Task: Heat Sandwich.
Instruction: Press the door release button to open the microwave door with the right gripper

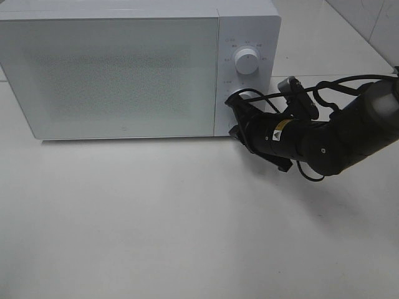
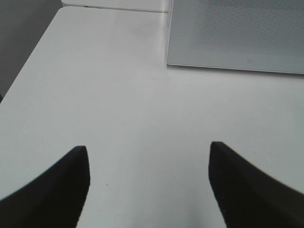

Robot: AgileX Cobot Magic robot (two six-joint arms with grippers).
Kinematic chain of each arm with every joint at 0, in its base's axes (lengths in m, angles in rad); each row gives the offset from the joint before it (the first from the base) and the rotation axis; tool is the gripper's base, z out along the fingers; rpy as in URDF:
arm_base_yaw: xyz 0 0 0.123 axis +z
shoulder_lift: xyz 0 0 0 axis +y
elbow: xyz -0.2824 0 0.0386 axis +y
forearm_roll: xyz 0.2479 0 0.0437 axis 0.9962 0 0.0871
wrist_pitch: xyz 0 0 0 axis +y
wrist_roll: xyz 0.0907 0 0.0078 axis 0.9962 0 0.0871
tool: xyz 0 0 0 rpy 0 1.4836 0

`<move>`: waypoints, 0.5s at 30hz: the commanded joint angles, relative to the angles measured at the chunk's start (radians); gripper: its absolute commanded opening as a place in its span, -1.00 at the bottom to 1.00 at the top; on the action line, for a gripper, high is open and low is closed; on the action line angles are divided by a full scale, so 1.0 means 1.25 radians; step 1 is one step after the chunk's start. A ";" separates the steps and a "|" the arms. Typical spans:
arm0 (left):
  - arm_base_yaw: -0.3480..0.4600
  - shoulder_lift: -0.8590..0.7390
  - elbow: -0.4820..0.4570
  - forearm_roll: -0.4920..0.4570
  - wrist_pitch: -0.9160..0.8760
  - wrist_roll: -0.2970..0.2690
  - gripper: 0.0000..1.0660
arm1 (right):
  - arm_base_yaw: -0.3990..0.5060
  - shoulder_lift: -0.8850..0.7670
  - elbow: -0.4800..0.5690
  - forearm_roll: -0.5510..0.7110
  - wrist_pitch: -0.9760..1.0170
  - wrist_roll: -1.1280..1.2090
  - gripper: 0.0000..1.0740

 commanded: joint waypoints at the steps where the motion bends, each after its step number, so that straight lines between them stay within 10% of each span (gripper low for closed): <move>1: -0.005 -0.006 0.002 -0.002 -0.014 -0.003 0.27 | 0.002 0.007 -0.010 -0.006 -0.027 -0.014 -1.00; 15: -0.005 -0.005 0.002 -0.002 -0.014 -0.003 0.27 | -0.026 0.012 -0.010 -0.010 -0.050 -0.014 -1.00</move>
